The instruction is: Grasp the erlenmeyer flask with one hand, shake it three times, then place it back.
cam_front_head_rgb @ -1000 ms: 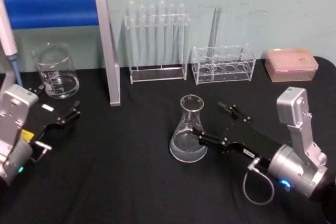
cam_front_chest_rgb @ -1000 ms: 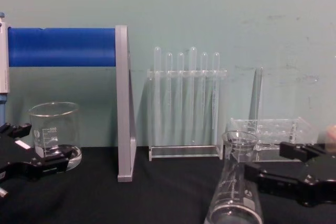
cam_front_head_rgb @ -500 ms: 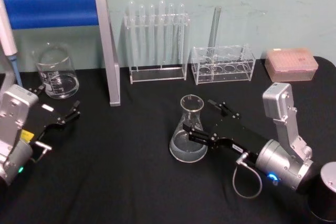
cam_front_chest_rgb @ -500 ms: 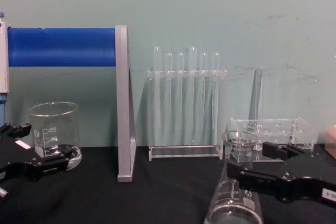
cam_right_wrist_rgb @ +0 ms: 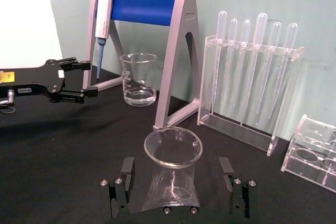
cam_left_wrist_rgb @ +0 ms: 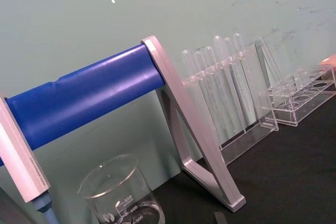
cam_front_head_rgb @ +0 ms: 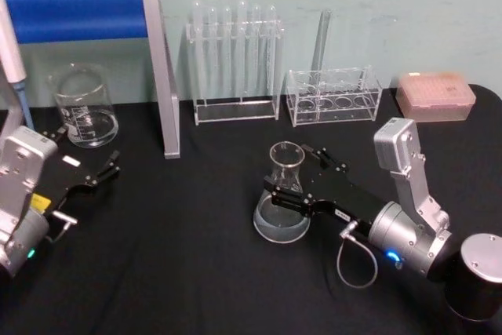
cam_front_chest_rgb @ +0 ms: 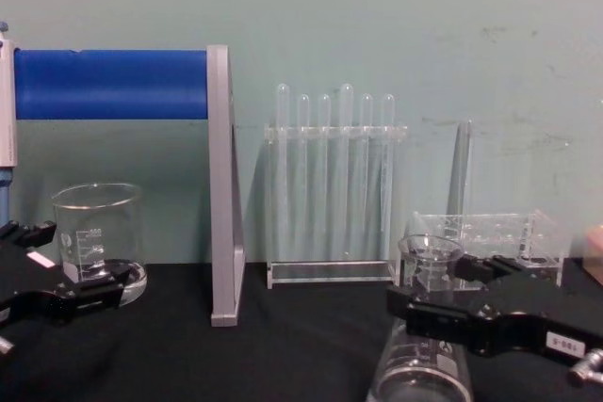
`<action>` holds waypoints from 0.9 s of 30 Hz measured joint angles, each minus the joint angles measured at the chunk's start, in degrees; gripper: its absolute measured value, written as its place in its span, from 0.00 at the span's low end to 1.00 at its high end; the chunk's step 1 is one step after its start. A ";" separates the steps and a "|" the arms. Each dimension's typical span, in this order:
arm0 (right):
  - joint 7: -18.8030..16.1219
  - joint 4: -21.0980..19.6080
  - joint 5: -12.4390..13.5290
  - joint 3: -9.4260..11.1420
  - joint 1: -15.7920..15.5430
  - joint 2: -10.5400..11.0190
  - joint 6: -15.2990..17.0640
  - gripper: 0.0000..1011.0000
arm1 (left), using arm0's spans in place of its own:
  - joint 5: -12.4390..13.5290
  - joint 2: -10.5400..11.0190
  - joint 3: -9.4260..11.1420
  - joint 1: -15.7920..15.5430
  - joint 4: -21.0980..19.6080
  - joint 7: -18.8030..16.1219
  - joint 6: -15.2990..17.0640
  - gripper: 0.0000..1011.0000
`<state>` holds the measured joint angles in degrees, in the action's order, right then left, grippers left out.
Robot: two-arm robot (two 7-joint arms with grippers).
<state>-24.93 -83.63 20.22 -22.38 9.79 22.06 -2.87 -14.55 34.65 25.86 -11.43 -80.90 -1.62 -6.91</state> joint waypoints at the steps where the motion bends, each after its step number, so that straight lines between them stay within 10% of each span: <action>1: 0.01 0.11 -0.08 -0.01 0.07 -0.07 0.00 0.99 | 0.00 0.00 0.00 0.00 0.00 0.00 0.00 0.99; 27: 0.28 1.40 -1.44 0.10 1.06 -1.66 -0.07 0.99 | 0.00 0.00 0.00 0.00 0.00 0.00 0.00 0.99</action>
<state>-24.65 -82.23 18.78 -22.28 10.85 20.40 -2.94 -14.55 34.65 25.86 -11.43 -80.90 -1.62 -6.91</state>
